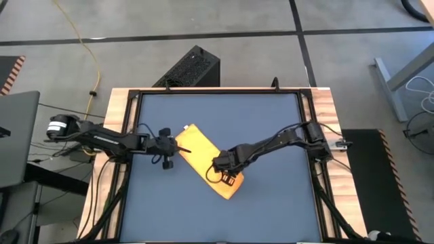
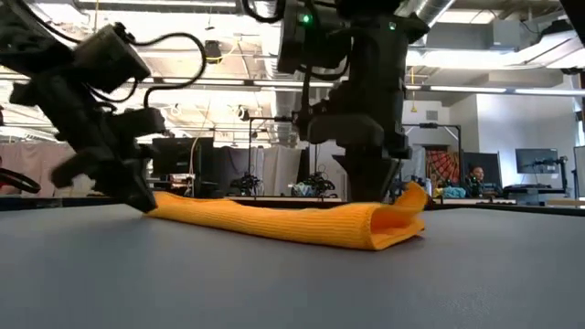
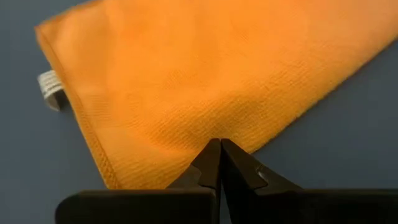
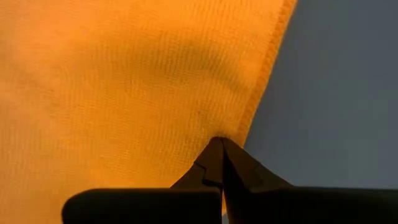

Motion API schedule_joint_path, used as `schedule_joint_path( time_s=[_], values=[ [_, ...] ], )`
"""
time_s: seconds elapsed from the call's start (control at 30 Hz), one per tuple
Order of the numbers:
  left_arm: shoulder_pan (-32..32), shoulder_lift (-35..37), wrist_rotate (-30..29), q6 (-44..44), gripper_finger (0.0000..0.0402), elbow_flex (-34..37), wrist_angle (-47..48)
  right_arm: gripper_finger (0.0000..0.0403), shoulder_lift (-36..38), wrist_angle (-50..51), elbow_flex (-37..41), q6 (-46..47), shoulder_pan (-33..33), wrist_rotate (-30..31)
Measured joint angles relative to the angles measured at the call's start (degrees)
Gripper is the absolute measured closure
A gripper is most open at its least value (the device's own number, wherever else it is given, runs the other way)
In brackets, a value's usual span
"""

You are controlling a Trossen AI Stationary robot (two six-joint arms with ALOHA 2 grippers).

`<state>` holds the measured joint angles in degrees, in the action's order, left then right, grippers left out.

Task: Roll towel
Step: Fold the yellow microfiber cloth

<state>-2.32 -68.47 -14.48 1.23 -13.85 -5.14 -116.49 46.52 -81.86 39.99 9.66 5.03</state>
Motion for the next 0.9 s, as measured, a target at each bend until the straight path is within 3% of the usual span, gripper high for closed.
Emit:
schedule_joint_path(
  time_s=[0.13, 0.27, 0.5, 0.57, 0.7, 0.83, 0.9],
  values=[
    [-3.0, -5.6, -1.5, 2.5, 0.0401, -0.5, -4.3, 0.0385, 0.2, -5.3, 2.4, 1.5, -0.1, -6.4],
    [-6.5, -8.5, -3.0, 5.9, 0.0401, -3.4, -3.6, 0.0385, 0.0, -11.4, 2.2, 5.1, 2.1, -8.8],
    [-8.2, -3.7, -18.0, 10.3, 0.0401, -14.1, 15.5, 0.0385, -0.3, -11.3, -2.8, 3.9, 5.5, -10.5],
    [-8.1, -1.3, -18.6, 10.2, 0.0401, -16.5, 18.0, 0.0385, -0.2, -11.4, -4.8, 0.7, 6.1, -8.5],
    [-7.6, 3.1, -9.4, 10.1, 0.0401, -17.8, 16.9, 0.0385, -0.1, -12.2, -7.4, -5.5, 4.9, -3.9],
    [-6.8, 3.8, 12.6, 7.1, 0.0401, -17.8, 15.7, 0.0385, -0.1, -13.1, -7.5, -12.3, 0.5, 0.6],
    [-4.5, 2.1, 20.5, 5.6, 0.0401, -17.0, 12.1, 0.0385, -0.1, -14.4, -7.5, -16.2, -2.9, 0.7]
  ],
)
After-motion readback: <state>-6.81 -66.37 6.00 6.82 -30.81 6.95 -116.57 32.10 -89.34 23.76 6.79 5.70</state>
